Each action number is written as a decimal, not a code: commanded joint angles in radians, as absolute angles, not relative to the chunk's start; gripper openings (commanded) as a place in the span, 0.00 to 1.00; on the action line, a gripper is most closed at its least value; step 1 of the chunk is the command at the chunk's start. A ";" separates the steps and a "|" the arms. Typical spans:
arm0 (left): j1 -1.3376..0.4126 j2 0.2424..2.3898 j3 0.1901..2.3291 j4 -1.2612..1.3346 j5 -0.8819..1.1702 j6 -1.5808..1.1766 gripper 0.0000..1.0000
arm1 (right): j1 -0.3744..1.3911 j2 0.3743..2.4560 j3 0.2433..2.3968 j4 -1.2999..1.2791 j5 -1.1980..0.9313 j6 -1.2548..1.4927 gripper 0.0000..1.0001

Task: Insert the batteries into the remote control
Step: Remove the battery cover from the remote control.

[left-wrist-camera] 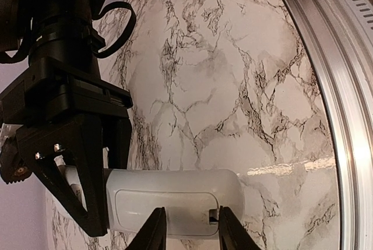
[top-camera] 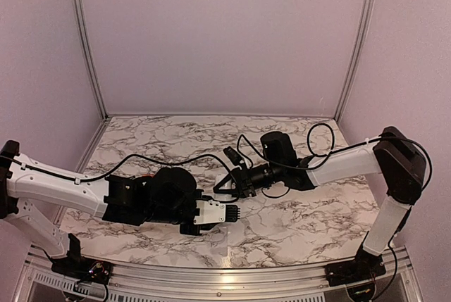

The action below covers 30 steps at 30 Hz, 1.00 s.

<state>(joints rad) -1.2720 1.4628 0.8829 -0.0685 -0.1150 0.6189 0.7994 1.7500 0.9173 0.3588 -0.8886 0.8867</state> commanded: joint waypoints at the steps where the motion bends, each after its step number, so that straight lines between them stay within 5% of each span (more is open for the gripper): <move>1: -1.275 1.493 0.911 -0.075 -0.145 0.633 0.32 | 0.815 1.734 0.928 0.376 -0.910 0.889 0.00; 30: -1.281 1.408 0.863 0.046 -0.273 0.701 0.29 | 0.821 1.745 0.882 0.451 -0.933 0.946 0.00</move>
